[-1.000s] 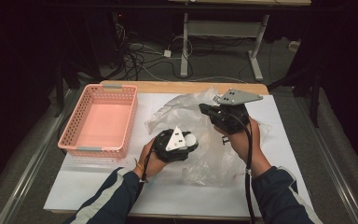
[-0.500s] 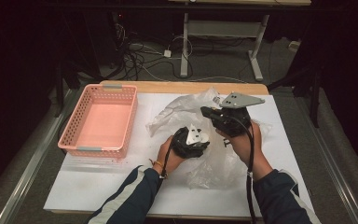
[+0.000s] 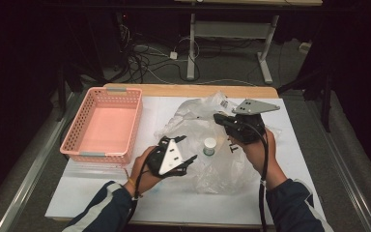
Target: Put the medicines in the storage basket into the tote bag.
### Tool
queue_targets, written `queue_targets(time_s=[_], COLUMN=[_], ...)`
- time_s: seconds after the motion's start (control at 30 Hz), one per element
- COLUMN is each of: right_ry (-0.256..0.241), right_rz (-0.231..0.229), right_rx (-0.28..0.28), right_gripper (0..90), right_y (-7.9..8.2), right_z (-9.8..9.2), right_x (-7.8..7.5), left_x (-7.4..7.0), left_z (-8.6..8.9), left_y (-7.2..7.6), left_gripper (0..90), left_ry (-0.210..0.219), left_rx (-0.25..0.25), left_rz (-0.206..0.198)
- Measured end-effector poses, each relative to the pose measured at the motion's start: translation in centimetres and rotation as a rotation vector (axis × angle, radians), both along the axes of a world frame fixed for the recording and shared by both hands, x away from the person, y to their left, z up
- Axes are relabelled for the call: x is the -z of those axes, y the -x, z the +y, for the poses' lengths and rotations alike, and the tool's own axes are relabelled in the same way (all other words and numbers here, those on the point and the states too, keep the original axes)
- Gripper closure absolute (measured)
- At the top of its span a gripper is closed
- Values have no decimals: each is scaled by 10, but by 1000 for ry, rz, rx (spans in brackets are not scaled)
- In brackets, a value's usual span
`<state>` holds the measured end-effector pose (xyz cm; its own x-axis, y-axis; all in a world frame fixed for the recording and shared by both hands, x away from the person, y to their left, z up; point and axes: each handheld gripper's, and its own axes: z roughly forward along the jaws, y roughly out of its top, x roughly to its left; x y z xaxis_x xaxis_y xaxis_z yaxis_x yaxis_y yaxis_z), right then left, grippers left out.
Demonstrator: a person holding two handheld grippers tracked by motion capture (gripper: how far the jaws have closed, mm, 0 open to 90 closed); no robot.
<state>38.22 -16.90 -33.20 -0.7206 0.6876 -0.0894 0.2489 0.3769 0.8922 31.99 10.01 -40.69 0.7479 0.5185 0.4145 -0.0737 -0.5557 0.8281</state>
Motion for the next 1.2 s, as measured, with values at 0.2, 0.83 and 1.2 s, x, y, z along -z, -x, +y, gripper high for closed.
queue_targets(time_s=[0.2,0.83,1.2], right_ry=[-6,-69,-26], right_rz=[17,3,-94], right_rx=[-9,-5,-61], right_gripper=[900,589,334], right_y=[4,31,105], right_z=[-5,-35,-40], right_x=[6,26,43], left_x=[-3,26,31], left_z=[41,21,20], left_y=[-6,-46,-41], left_gripper=[215,848,860], left_ry=[49,9,1], left_rx=[-158,-110,-108], left_rz=[25,282,265])
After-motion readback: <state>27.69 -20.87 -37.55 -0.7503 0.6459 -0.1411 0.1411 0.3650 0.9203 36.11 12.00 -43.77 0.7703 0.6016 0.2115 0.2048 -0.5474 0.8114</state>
